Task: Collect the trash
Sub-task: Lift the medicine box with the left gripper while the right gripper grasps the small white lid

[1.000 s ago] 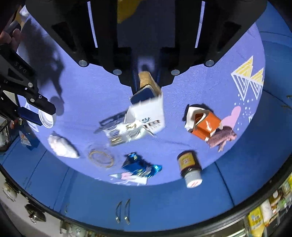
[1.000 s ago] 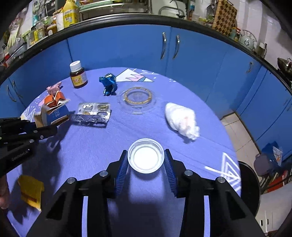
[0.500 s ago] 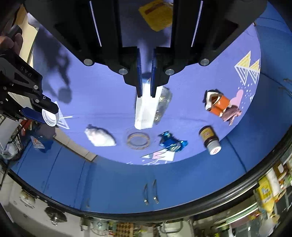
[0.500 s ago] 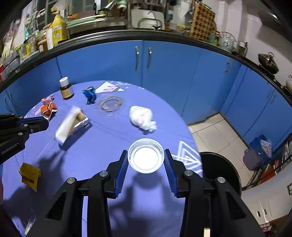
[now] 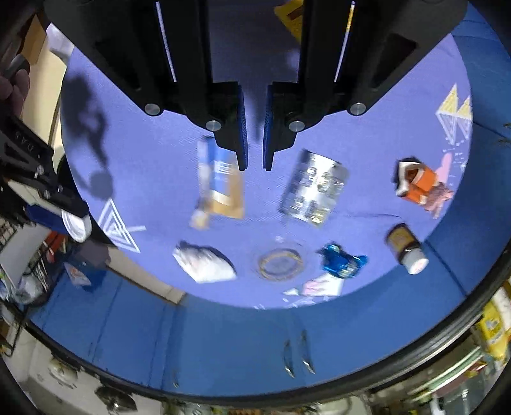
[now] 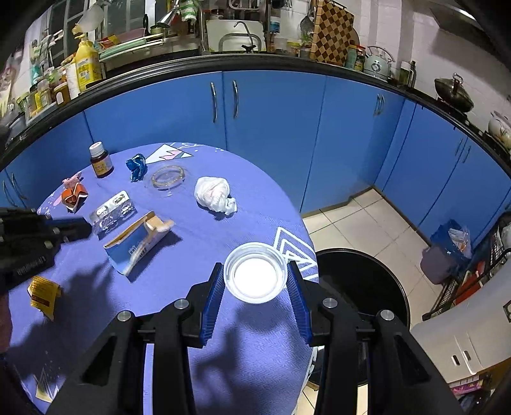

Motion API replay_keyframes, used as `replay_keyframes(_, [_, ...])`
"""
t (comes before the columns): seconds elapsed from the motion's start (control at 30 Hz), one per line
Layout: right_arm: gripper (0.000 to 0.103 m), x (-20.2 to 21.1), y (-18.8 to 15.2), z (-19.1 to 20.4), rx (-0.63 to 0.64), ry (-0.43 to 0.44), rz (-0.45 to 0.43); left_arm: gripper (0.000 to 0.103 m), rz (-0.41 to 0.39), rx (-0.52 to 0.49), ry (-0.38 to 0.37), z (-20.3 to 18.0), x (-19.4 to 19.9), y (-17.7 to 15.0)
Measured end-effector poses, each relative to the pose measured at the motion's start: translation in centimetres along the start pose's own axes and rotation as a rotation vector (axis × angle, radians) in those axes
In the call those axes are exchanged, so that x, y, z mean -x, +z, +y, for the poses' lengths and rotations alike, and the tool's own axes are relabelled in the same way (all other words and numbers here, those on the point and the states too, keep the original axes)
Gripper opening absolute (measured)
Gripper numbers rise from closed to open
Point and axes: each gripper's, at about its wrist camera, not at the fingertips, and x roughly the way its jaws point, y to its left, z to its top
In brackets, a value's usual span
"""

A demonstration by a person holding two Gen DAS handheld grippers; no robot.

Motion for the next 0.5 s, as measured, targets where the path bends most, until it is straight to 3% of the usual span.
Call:
replay_keyframes(0.1, [0.039, -0.3, -0.2, -0.4, -0.006, -0.003, 0.005, 0.015, 0.022, -0.028, -0.011, -1.2, -1.3, 0.0])
replay_keyframes(0.13, [0.039, -0.4, -0.3, -0.7, -0.008, -0.006, 0.01, 0.021, 0.028, -0.03, -0.015, -1.3, -1.7, 0.1])
replay_keyframes(0.2, [0.039, -0.6, -0.5, -1.1, -0.013, -0.011, 0.014, 0.049, 0.038, -0.021, -0.021, -1.4, -2.5, 0.4])
replay_keyframes(0.23, [0.039, -0.7, -0.6, -1.4, -0.017, -0.013, 0.017, 0.088, 0.029, -0.015, -0.024, -1.4, -2.6, 0.5])
replay_keyframes(0.27, [0.039, -0.8, -0.6, -1.6, -0.021, -0.015, 0.019, 0.098, -0.014, -0.008, -0.03, -1.3, -2.3, 0.6])
replay_keyframes(0.4, [0.039, -1.3, -0.8, -2.6, -0.038, -0.016, 0.029, 0.097, -0.029, -0.029, -0.002, -1.7, -2.7, 1.0])
replay_keyframes(0.5, [0.039, -1.6, -0.9, -3.1, -0.051, -0.012, 0.03, 0.084, 0.011, -0.03, 0.005, -1.8, -3.9, 1.1])
